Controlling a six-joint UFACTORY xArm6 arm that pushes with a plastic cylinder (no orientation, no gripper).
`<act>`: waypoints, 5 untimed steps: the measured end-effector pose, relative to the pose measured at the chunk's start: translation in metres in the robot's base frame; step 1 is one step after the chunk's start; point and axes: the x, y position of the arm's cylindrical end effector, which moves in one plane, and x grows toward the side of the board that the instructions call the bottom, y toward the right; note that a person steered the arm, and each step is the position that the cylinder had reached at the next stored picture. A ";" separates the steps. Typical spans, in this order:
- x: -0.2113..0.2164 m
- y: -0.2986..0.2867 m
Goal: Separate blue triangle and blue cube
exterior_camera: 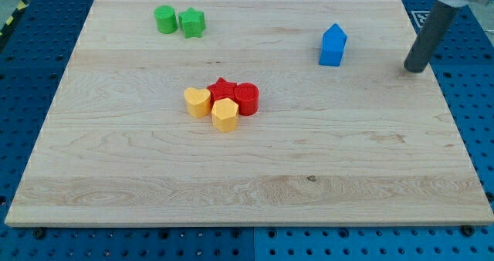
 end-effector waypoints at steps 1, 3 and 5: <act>-0.016 -0.008; -0.103 -0.098; -0.078 -0.128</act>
